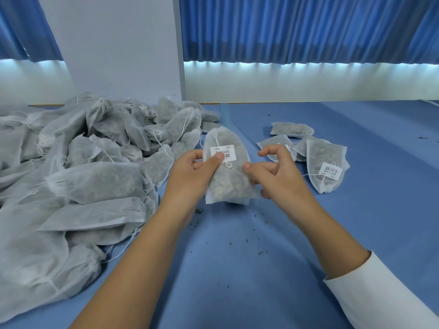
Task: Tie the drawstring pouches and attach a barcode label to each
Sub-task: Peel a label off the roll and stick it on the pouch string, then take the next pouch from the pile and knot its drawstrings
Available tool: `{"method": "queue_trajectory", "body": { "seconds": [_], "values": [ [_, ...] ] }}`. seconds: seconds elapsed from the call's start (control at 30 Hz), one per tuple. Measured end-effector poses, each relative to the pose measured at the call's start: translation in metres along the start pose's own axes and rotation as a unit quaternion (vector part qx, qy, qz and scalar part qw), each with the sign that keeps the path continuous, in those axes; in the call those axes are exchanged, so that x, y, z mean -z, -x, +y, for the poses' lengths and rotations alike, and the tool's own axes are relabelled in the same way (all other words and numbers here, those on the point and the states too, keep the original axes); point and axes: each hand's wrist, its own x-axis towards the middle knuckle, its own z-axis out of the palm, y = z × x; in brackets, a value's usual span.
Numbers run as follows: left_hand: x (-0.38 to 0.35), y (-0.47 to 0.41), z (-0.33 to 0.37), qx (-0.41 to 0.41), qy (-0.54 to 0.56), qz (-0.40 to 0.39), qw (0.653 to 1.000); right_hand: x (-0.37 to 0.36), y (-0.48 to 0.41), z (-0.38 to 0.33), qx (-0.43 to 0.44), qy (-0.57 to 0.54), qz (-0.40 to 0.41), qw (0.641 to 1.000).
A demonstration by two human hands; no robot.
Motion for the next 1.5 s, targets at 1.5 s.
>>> {"method": "queue_trajectory", "body": {
  "seconds": [1.5],
  "values": [
    [0.039, -0.026, -0.019, -0.137, -0.346, 0.161, 0.914, 0.005, -0.012, 0.015, -0.069, -0.016, 0.056, 0.996]
  ]
}}
